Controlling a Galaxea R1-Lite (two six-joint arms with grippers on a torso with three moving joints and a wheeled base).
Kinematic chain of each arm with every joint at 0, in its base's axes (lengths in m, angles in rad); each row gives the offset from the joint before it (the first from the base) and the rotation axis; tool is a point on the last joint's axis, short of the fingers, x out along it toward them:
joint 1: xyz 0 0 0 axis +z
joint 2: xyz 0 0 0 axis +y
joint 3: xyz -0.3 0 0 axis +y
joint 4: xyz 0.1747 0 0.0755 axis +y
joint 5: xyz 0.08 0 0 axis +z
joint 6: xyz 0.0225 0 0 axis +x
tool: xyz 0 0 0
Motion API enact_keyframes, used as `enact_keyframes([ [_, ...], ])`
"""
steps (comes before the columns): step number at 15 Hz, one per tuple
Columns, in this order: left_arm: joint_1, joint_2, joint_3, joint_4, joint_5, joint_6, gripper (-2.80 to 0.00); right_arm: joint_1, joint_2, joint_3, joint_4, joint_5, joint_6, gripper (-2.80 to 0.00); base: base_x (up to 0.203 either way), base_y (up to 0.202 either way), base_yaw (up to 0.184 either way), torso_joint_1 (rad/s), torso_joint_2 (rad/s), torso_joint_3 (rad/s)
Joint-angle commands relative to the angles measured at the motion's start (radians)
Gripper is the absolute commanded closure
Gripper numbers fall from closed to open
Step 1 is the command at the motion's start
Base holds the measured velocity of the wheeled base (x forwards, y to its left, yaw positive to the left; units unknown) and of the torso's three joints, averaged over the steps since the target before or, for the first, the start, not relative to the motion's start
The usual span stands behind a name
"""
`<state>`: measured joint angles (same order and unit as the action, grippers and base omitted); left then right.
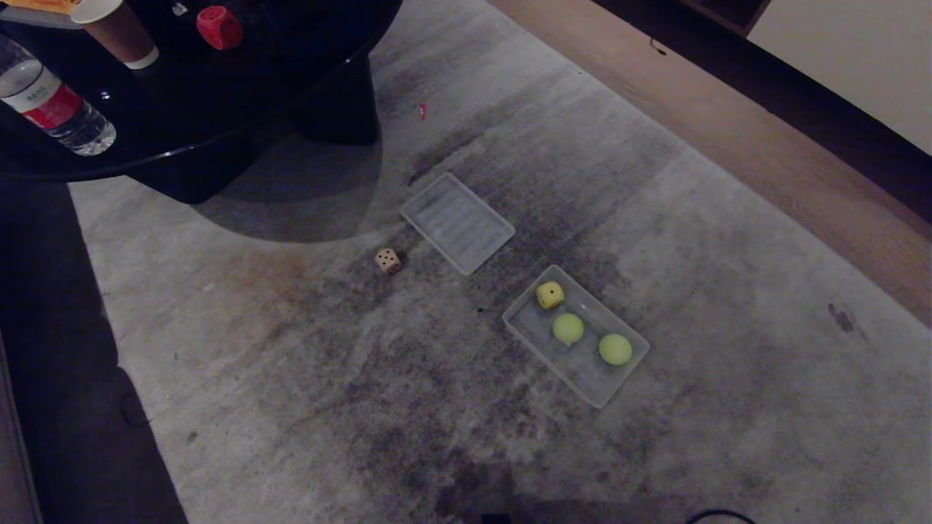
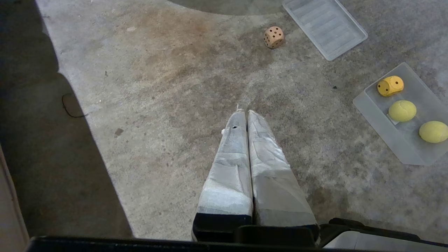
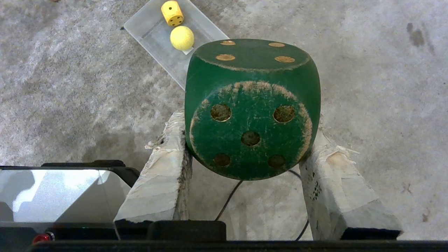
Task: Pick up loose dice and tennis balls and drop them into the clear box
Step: Put the toys in the box
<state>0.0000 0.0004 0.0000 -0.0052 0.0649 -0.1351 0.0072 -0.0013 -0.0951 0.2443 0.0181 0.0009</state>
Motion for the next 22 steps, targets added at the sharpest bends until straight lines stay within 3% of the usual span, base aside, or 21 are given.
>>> enact_keyframes([
  [1, 0.0, 0.001, 0.0, -0.001, 0.001, -0.002, 0.0, 0.0, 0.001, 0.0, 0.002, 0.0, -0.001, 0.0, 0.0, 0.0, 0.0, 0.0, 0.0, 0.0],
  [10, 0.0, 0.001, 0.0, -0.003, 0.001, -0.012, 0.0, 0.0, 0.001, 0.0, 0.001, 0.0, 0.001, 0.0, 0.0, 0.0, 0.0, 0.001, 0.0, -0.015],
  [22, 0.0, 0.001, 0.0, -0.003, 0.001, -0.012, 0.0, 0.0, 0.001, 0.0, 0.001, 0.0, -0.001, 0.0, 0.0, 0.0, 0.0, 0.003, 0.0, -0.194],
])
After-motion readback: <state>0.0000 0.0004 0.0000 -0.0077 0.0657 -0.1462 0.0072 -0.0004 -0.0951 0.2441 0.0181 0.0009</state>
